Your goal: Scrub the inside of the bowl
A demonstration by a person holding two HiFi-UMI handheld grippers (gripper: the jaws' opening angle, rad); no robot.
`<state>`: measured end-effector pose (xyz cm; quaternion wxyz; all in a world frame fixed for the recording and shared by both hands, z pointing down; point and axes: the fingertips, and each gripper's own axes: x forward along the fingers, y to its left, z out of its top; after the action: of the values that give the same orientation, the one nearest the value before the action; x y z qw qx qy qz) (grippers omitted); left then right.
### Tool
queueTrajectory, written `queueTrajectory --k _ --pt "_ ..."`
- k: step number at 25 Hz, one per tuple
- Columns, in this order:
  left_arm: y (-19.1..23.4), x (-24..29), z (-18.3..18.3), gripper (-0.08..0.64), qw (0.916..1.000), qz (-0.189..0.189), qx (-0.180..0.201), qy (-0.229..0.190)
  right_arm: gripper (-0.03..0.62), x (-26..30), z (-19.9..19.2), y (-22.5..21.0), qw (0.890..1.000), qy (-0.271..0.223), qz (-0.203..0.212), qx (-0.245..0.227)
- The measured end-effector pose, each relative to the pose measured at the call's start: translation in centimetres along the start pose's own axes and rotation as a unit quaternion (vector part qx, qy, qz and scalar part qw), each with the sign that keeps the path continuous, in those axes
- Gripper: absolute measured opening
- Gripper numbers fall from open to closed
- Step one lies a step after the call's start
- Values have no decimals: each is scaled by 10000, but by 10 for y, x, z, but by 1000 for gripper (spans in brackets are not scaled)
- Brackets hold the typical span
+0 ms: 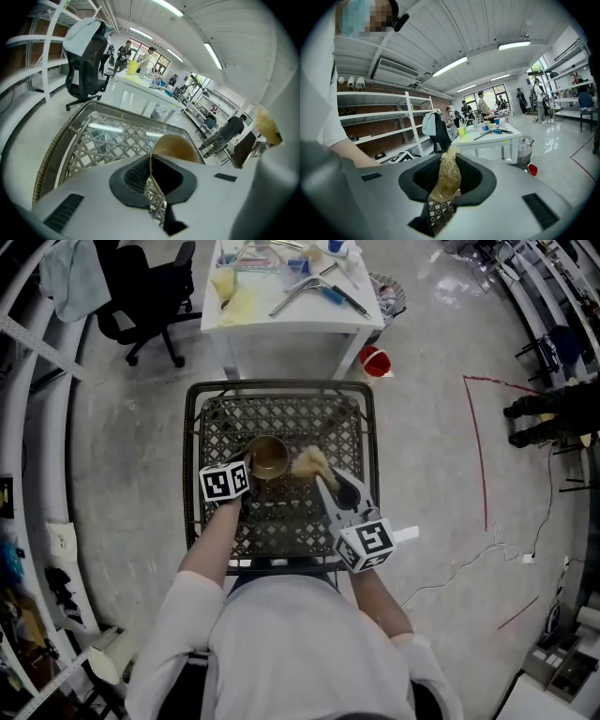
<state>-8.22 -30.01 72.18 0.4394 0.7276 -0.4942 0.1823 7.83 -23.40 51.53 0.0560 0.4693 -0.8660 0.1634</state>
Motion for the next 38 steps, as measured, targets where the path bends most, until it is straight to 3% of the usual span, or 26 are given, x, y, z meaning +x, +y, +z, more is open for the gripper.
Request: queueTrajectory --k 13,29,38 --pt "-40 -65 53 43 9937 -188 532 -966 100 -15 33 19 9987 -454 98 -218" --pt "-88 -150 103 43 9737 -340 1046 -1996 100 -31 72 53 9927 -979 390 -583" --pt "-117 -186 102 43 9612 -592 1304 -2358 100 -32 73 79 9894 -1009 637 -830"
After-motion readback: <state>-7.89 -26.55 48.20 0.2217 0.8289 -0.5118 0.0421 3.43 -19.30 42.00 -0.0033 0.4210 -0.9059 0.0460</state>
